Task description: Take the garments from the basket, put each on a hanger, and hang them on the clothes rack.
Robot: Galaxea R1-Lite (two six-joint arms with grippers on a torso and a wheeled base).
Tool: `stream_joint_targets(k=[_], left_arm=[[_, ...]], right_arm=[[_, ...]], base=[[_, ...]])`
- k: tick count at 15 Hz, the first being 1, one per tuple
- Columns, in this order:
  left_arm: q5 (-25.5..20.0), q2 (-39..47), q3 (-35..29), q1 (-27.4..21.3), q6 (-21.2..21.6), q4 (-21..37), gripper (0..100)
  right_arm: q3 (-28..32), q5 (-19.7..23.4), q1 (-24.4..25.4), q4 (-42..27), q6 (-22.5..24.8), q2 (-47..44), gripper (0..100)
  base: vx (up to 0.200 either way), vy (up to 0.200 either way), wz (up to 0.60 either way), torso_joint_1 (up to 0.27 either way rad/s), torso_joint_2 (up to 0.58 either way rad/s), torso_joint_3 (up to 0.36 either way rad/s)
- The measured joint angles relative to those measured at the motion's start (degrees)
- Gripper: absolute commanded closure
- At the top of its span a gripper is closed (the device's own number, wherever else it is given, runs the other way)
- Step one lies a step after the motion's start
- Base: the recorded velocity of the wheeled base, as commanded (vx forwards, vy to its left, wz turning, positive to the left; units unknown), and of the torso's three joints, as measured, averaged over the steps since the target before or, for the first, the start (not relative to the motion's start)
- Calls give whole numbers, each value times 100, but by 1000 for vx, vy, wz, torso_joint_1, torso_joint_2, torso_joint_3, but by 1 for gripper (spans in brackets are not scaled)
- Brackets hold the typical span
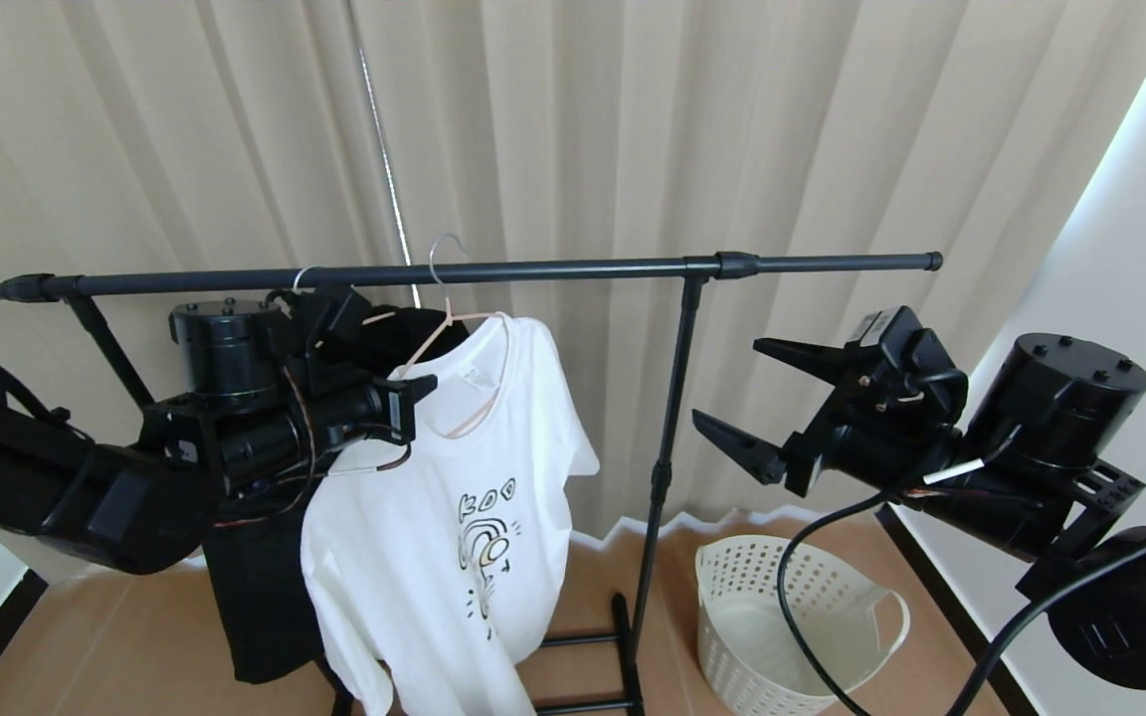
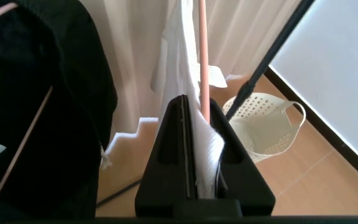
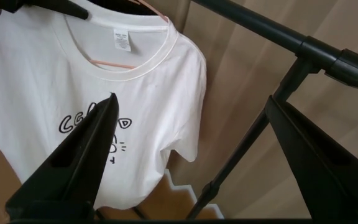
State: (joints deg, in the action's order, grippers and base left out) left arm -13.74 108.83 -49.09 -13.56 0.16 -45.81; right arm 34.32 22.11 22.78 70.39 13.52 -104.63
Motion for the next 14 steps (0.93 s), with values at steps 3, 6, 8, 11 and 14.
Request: stream_joint_targets(k=[3, 6, 8, 11, 14], left_arm=[[83, 319, -366, 6, -102, -4, 100], [101, 595, -568, 30, -168, -4, 100], [107, 744, -694, 41, -212, -4, 100], [110, 886, -750, 46, -216, -4, 100], [110, 1002, -768, 52, -216, -15, 100]], right_arm=[[11, 2, -27, 0, 0, -13, 0], [16, 0, -30, 0, 0, -33, 0], [27, 0, -30, 9, 5, -71, 0], [35, 0, -30, 11, 7, -96, 0], [44, 0, -33, 9, 9, -107, 0]], base=[[0, 0, 0, 0, 0, 0], [0, 0, 0, 0, 0, 0], [0, 0, 0, 0, 0, 0], [0, 0, 0, 0, 0, 0], [0, 0, 0, 0, 0, 0]])
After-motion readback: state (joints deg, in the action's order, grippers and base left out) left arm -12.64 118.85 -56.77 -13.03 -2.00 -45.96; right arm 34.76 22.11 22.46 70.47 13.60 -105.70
